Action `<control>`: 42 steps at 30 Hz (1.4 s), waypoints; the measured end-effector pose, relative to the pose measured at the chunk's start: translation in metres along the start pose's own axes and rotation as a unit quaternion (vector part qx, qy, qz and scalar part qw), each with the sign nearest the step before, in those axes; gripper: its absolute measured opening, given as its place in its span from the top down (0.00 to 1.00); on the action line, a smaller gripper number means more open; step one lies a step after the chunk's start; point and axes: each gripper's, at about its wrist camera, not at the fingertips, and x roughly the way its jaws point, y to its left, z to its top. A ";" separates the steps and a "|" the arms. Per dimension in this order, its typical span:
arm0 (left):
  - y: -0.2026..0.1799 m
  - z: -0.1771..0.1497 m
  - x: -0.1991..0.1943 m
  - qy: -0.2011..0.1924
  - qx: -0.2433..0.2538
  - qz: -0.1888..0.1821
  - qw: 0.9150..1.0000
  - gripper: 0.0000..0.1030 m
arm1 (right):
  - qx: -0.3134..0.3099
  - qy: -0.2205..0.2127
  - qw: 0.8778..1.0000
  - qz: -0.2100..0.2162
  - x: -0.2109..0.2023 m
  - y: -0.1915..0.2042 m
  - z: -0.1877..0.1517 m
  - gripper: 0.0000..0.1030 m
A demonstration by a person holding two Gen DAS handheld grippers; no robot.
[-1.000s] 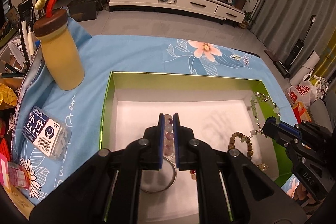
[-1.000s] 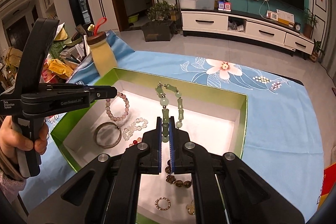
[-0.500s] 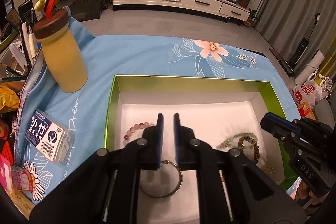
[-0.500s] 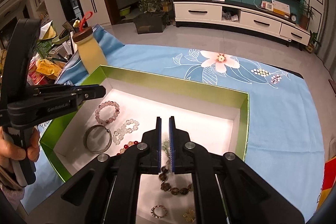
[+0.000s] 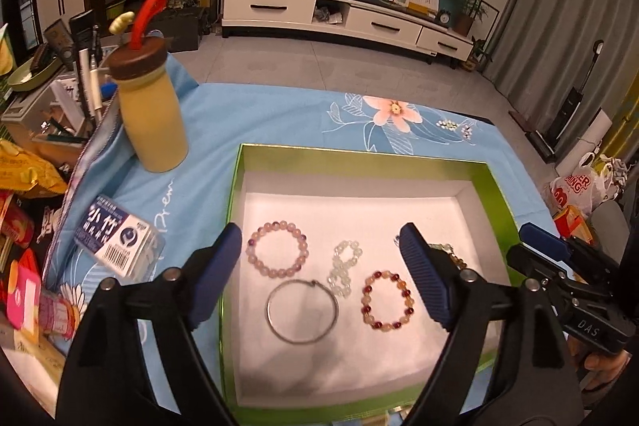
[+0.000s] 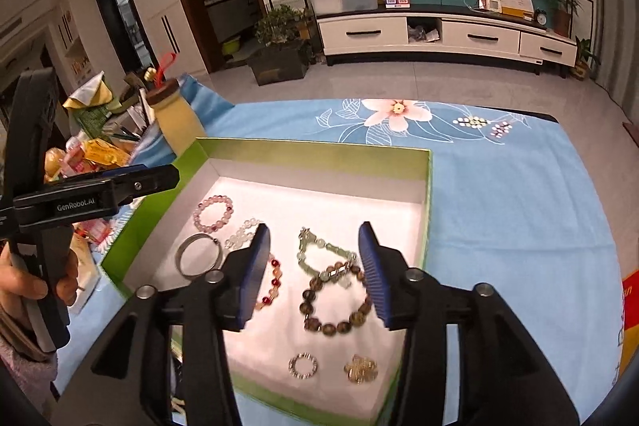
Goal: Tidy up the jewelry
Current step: 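Withdraw both tools from the box toward the two watches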
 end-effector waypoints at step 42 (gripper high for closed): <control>0.033 -0.191 -0.072 0.079 -0.104 0.023 0.991 0.11 | -0.055 0.055 0.991 0.111 -0.061 0.078 -0.130 0.46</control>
